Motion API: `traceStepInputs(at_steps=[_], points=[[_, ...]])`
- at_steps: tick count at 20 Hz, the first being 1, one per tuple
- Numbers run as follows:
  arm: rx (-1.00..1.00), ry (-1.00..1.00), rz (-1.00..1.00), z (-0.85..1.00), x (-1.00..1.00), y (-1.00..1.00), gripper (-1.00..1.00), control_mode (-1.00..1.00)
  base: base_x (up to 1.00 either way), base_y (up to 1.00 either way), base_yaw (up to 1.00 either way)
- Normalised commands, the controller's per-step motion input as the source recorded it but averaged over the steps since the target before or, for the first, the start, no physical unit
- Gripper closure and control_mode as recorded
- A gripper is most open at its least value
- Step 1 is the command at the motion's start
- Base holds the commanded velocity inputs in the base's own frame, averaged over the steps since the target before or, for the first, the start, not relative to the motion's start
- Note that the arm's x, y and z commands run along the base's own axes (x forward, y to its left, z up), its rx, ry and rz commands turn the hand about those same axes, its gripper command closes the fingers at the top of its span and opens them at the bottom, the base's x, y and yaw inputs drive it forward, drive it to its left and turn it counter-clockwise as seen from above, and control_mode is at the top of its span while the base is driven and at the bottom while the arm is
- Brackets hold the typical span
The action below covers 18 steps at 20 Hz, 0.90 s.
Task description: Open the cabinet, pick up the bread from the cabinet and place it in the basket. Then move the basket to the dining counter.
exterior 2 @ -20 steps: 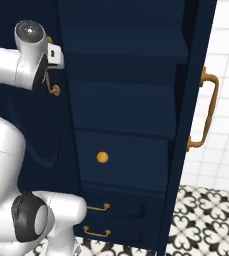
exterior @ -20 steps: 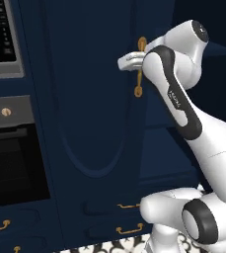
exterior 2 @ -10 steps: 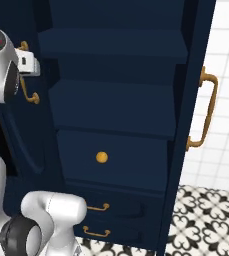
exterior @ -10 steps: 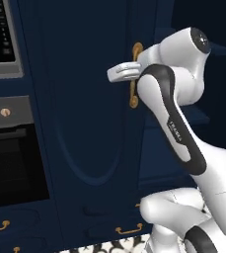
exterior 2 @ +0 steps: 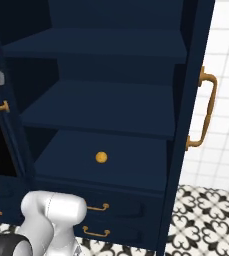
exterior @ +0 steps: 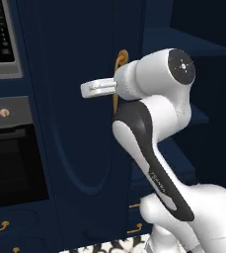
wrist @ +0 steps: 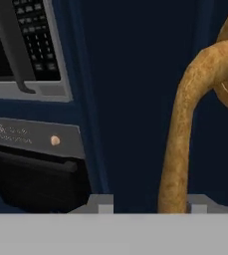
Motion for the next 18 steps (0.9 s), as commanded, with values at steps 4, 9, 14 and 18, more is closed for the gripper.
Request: traceStepInputs(at_steps=[4, 9, 14, 18], points=[[0.15, 0.00, 0.00, -0.03, -1.00, 0.82, 1.00, -1.00, 0.00, 0.00, 0.00], [0.34, -0.05, -0.07, 0.42, -1.00, -0.65, 1.00, -1.00, 0.00, 0.00, 0.00], [0.45, -0.04, -0.07, 0.27, -0.64, -1.00, 1.00, -1.00, 0.00, 0.00, 0.00], [0.85, -0.02, 0.15, 0.08, -0.01, -0.82, 1.00, -1.00, 0.00, 0.00, 0.00]])
